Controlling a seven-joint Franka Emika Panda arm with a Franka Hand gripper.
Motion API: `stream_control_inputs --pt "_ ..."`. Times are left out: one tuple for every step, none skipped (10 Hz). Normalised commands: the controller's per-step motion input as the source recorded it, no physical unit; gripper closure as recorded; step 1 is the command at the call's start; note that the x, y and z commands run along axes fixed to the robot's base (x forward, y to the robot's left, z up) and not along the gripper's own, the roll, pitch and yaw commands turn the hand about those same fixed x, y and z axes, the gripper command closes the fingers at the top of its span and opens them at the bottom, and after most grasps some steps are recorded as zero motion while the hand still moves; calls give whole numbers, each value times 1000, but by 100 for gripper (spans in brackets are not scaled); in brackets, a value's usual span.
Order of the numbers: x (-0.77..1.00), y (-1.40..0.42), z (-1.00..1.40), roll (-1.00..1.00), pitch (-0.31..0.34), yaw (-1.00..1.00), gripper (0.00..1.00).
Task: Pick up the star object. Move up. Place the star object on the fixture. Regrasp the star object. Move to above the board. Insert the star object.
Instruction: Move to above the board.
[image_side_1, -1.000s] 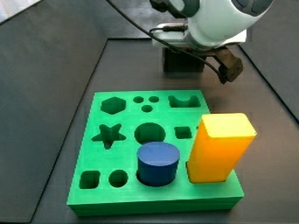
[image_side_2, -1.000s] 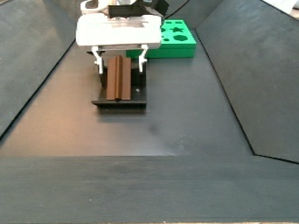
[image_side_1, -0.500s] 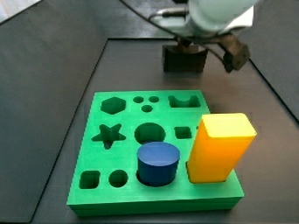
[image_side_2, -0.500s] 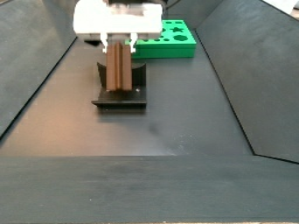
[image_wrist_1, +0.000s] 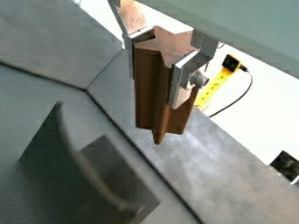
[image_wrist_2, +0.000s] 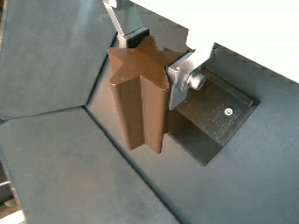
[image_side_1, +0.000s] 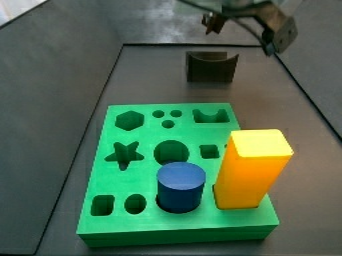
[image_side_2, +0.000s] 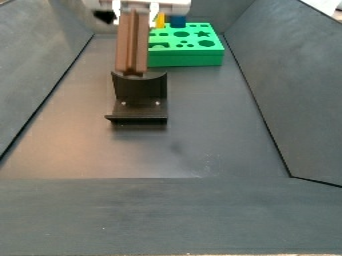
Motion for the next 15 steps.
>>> stream_control_inputs --pt "-92 -7 1000 -140 52 -176 100" --pt "-94 -3 1000 -131 83 -118 100" --pt "-96 -2 1000 -126 92 -95 100" --pt "-96 1 1000 -109 102 -53 100" --pt "-97 3 1000 -91 107 -26 100" --pt "-94 3 1000 -70 110 8 100" --pt "-92 3 1000 -59 109 20 100" --pt "-89 0 1000 -49 97 42 100" --pt "-85 -1 1000 -45 89 53 100" --pt "-79 -6 1000 -43 83 61 100" --pt "-65 -10 1000 -48 79 64 100" --pt "-47 -12 903 -46 80 66 100" --pt "-24 -15 733 -46 83 63 100" --pt "-5 -15 512 -45 89 64 100" --pt "2 -17 352 -46 99 64 100"
